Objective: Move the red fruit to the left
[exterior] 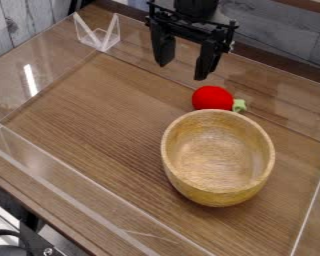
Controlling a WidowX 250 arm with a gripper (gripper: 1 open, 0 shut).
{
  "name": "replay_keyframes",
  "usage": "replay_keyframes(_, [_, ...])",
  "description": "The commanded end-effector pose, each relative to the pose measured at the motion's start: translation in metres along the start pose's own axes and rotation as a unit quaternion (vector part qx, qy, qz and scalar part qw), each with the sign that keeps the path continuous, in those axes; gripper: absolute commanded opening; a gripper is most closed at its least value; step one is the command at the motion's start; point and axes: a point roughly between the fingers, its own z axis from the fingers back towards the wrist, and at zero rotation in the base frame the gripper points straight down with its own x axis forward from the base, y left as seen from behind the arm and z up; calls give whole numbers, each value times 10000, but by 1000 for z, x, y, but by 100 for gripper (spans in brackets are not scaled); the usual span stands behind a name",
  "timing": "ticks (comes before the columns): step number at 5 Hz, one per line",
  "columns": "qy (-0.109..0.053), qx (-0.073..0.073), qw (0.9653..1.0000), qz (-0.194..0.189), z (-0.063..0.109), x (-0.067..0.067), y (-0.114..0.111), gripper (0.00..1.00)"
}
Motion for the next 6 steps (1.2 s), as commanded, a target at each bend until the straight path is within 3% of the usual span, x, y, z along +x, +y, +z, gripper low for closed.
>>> replay_keyframes(1, [8,6,9992,-399,-16,17,5,100])
replay_keyframes(2, [17,7,9969,-788,-42,38,7,100])
replay_keyframes(3, [-116,32,9934,-1142,-62,54,5,100])
replay_keyframes(5, [-221,36,9956,-910,-76,48,4,100])
replay_keyframes(6, [-236,60,9945,-1019,-83,51,6,0])
